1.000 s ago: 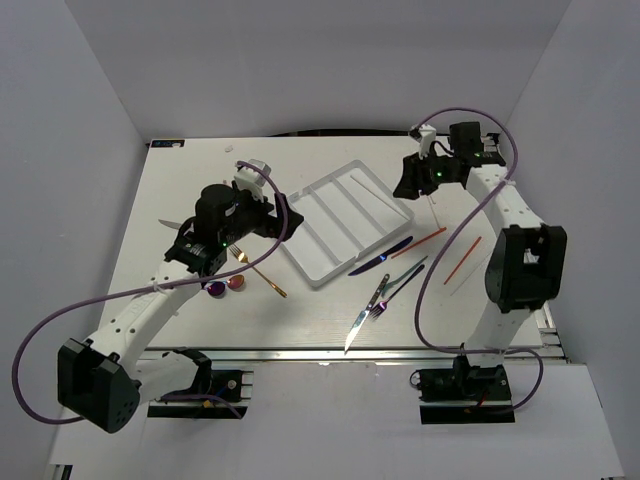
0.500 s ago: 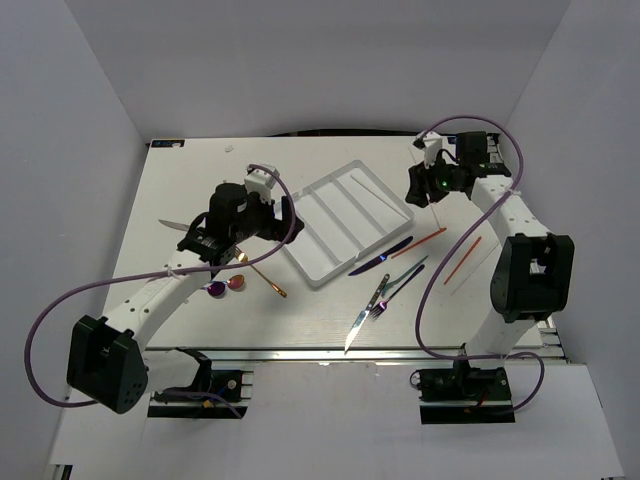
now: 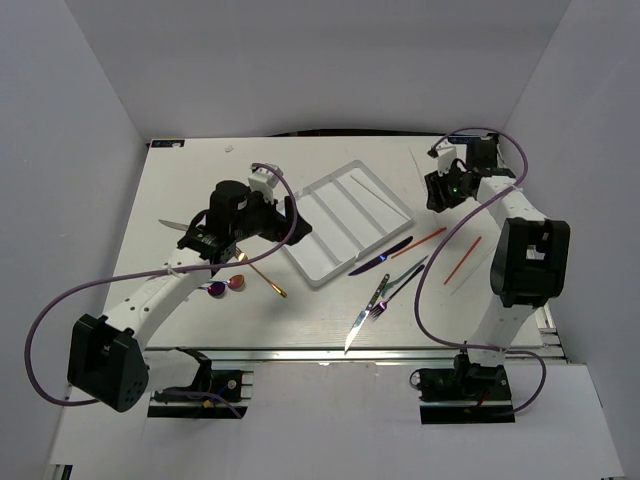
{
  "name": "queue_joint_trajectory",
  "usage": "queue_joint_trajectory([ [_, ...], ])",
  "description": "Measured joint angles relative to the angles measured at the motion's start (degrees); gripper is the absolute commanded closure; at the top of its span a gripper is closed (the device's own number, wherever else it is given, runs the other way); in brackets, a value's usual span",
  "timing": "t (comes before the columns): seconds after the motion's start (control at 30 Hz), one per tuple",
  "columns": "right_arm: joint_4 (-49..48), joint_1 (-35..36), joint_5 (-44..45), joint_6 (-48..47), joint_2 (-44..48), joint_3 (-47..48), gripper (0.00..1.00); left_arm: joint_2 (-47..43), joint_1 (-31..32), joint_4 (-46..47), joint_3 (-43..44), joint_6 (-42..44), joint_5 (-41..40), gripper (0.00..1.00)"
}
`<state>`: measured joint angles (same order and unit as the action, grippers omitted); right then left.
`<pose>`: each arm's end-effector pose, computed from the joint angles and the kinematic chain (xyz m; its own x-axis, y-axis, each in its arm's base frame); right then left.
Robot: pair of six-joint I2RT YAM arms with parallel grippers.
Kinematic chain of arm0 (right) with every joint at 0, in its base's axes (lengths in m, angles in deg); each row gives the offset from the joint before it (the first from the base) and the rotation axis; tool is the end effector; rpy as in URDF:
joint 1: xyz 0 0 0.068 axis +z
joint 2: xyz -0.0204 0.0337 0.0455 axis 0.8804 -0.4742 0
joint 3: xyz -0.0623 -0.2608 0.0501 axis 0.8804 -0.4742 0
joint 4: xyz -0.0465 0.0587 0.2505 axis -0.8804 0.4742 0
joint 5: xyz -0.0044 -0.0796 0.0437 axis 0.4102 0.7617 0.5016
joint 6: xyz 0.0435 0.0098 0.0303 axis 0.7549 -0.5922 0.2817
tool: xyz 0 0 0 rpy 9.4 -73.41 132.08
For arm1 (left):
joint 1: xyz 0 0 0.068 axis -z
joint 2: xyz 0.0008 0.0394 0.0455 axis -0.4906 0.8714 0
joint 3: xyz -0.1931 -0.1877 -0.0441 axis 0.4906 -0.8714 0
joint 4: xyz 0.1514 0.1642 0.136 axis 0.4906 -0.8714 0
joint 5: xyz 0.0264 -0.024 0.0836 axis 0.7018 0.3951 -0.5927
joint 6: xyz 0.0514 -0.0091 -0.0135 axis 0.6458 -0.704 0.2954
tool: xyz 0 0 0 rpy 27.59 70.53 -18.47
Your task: Sort the eating utensils into containers
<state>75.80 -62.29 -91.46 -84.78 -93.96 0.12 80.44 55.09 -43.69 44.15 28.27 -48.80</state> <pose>0.4056 0.0082 0.2406 -0.5592 -0.4495 -0.6966 -0.5596 0.8246 -0.0830 0.2484 -0.1329 0.2991 -0.5532 0.0120 -0.8329 0.5627 0.7427 -0.3630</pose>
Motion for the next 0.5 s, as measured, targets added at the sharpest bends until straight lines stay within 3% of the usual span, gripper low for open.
queue_joint_trajectory([
  [0.3, -0.83, -0.55, 8.44, -1.55, -5.38, 0.0, 0.47, 1.16, 0.02, -0.28, 0.68, -2.1, 3.45, 0.02],
  [0.5, 1.03, -0.52, 6.6, -5.35, -6.03, 0.04, 0.46, 8.07, 2.62, -2.03, 3.87, -2.23, 6.38, 0.02],
])
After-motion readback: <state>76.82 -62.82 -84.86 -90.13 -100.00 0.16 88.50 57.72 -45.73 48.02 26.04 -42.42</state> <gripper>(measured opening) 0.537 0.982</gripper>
